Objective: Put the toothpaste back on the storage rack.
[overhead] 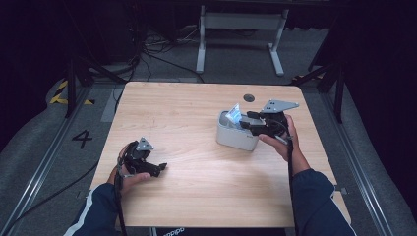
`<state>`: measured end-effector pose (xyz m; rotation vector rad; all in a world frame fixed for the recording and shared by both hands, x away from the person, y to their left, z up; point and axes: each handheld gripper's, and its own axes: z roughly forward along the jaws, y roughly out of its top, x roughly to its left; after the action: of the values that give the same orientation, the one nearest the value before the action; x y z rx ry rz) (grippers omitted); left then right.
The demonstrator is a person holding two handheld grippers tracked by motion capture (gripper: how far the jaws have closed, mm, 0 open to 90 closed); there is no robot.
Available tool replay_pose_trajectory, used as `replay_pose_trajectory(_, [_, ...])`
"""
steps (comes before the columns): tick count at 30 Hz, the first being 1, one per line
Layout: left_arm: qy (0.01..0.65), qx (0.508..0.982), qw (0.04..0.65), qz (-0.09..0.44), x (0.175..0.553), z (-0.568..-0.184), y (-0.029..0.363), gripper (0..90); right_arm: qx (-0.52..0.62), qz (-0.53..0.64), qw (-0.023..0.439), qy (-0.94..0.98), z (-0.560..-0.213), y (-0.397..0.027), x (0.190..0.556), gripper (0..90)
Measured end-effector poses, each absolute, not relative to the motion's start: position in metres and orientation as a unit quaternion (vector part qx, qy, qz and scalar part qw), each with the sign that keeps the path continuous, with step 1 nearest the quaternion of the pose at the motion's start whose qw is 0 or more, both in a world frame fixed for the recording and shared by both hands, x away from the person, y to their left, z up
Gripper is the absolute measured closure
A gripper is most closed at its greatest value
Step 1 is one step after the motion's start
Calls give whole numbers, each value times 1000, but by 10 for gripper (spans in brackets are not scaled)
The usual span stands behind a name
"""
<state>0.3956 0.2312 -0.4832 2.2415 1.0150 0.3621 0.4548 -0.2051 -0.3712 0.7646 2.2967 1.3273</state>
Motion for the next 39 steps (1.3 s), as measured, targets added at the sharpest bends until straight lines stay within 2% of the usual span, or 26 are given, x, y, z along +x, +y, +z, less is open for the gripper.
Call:
replay_pose_trajectory(14, [387, 853, 321, 138, 395, -483, 231, 5, 268, 462, 210, 819, -361, -215, 440, 443])
replay_pose_trajectory(23, [387, 854, 320, 139, 395, -483, 231, 5, 270, 438, 223, 828, -358, -223, 426, 361])
replay_pose_trajectory(39, [387, 854, 320, 139, 395, -483, 231, 5, 266, 415, 244, 835, -356, -241, 400, 317])
